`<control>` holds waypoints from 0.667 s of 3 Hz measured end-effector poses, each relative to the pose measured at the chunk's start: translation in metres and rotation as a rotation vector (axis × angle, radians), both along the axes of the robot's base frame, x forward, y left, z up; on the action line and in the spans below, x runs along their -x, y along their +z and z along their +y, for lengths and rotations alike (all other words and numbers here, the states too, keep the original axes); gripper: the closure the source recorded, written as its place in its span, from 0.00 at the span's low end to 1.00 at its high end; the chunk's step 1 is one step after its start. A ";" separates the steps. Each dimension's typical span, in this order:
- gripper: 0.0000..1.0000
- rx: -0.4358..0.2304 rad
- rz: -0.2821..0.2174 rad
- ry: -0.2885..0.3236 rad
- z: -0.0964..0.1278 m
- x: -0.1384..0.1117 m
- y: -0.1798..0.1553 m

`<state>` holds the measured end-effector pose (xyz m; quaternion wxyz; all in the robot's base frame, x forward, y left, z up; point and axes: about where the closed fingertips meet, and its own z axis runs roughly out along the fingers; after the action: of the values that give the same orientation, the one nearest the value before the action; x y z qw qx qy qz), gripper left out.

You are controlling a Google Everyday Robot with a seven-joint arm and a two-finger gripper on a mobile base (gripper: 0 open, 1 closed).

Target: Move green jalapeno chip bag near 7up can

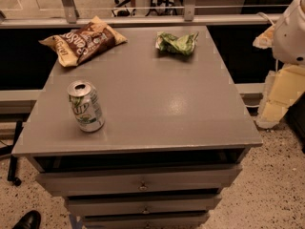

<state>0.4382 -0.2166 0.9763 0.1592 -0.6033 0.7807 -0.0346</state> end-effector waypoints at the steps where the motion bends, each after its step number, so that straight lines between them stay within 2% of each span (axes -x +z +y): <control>1: 0.00 0.002 -0.007 0.001 0.001 0.000 0.001; 2: 0.00 0.004 -0.045 0.020 0.002 -0.010 -0.002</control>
Offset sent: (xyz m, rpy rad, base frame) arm 0.0306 0.0044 -0.0144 -0.0074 -0.1043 0.0607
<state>0.4483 -0.2143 0.9740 0.1760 -0.6105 0.7707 -0.0482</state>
